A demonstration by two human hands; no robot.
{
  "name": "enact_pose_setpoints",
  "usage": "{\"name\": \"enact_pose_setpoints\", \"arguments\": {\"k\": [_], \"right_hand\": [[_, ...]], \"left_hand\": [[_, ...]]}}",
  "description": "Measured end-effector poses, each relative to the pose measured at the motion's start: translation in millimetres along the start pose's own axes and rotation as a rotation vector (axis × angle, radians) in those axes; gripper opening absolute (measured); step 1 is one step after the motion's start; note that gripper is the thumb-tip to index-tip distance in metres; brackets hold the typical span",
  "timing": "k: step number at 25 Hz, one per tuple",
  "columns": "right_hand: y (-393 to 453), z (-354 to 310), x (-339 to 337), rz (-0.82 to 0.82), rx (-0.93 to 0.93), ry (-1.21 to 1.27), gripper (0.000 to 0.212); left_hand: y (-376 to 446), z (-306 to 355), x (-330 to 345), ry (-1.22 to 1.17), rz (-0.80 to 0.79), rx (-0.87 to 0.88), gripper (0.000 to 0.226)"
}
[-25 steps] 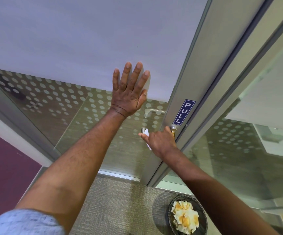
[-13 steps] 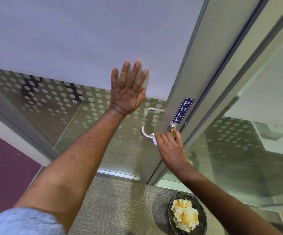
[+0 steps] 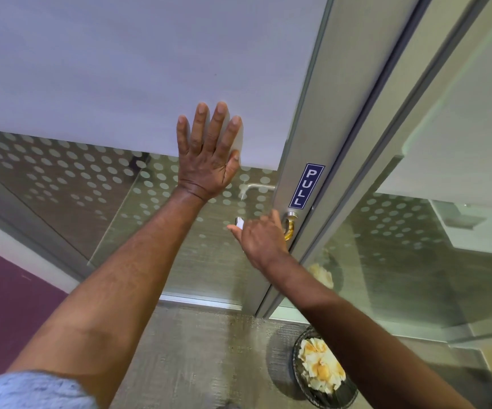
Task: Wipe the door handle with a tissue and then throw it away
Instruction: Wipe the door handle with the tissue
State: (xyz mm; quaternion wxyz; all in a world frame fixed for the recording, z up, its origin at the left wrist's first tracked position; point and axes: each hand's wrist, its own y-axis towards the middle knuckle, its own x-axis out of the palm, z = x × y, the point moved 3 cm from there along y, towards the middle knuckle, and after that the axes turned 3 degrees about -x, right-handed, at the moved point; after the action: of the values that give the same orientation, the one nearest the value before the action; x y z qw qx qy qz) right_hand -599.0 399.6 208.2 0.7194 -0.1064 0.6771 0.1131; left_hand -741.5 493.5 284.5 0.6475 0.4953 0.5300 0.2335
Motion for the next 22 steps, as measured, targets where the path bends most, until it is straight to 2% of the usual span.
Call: {"name": "enact_pose_setpoints", "arguments": {"k": [3, 5, 8, 11, 13, 18, 22], "right_hand": [[-23, 2, 16, 0.173, -0.018, 0.019, 0.040], [-40, 22, 24, 0.313, -0.102, -0.093, 0.014], [-46, 45, 30, 0.440, -0.213, -0.274, 0.022], [-44, 64, 33, 0.477, -0.313, -0.372, 0.011], [-38, 72, 30, 0.474, -0.359, -0.393, 0.022], [-18, 60, 22, 0.345, -0.351, -0.345, 0.071], [-5, 19, 12, 0.302, -0.210, -0.226, 0.078]], "left_hand": [[0, 1, -1, -0.006, -0.020, 0.003, 0.075], [0, 0, 0, -0.001, -0.028, -0.002, 0.075], [-1, -6, -3, 0.008, -0.033, -0.006, 0.074], [-1, -5, -3, 0.016, -0.031, -0.001, 0.076], [0, -2, -2, 0.005, -0.024, 0.002, 0.077], [-1, 0, 1, 0.010, 0.000, 0.007, 0.075], [0, -1, 3, 0.008, 0.004, 0.015, 0.074]]}}
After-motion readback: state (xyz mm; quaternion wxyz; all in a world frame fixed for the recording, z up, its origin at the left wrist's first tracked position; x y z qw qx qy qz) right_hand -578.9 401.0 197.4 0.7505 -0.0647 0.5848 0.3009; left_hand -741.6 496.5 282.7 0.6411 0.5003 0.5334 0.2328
